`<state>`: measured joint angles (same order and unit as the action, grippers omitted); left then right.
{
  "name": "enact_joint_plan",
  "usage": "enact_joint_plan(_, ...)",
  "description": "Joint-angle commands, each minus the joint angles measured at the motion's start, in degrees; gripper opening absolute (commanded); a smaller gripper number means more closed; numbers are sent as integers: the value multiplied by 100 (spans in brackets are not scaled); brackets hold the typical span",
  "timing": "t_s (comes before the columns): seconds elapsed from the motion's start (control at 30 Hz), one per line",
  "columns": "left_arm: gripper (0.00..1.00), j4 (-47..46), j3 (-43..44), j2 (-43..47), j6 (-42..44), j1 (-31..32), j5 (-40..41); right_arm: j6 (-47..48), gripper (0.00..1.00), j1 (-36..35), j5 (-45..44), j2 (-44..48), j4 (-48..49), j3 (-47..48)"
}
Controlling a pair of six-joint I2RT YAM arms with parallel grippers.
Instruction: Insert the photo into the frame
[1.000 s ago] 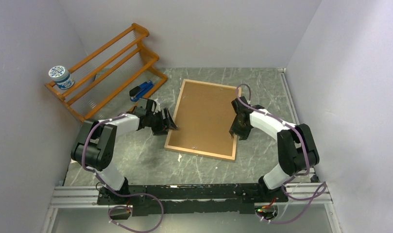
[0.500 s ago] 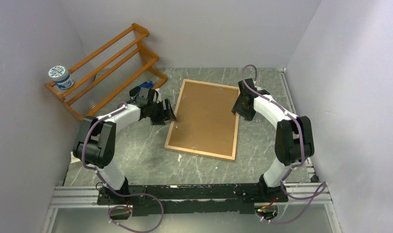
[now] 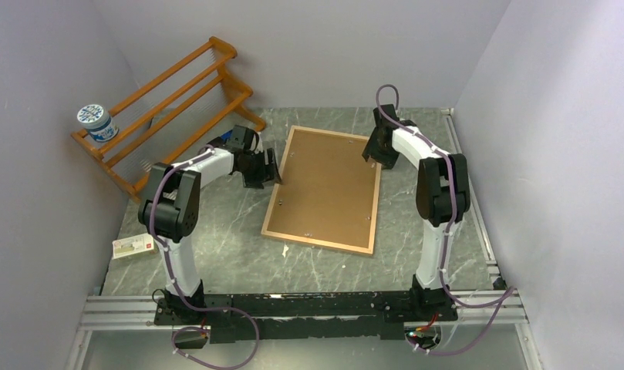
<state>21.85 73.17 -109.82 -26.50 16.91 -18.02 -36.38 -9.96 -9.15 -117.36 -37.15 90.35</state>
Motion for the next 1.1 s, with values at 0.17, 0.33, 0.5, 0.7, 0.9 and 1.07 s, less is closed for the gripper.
enact_joint_plan(0.17,75,104,281,-227,161,-154,57,84,58,13,-427,-543,-312,640)
enact_joint_plan(0.33,75,45,258,-276,133,-187,-8,100,55,29,-458,-677,-335,645)
enact_joint_plan(0.5,75,-45,192,-295,110,-192,-101,106,49,44,-498,-603,-257,511)
enact_joint_plan(0.7,75,-97,124,-327,93,-196,-161,94,37,107,-397,-621,-255,472)
enact_joint_plan(0.9,75,-178,35,-356,46,-192,-274,148,23,130,-143,-538,-134,377)
enact_joint_plan(1.07,75,-228,-33,-349,-1,-192,-325,175,10,143,156,-310,179,92)
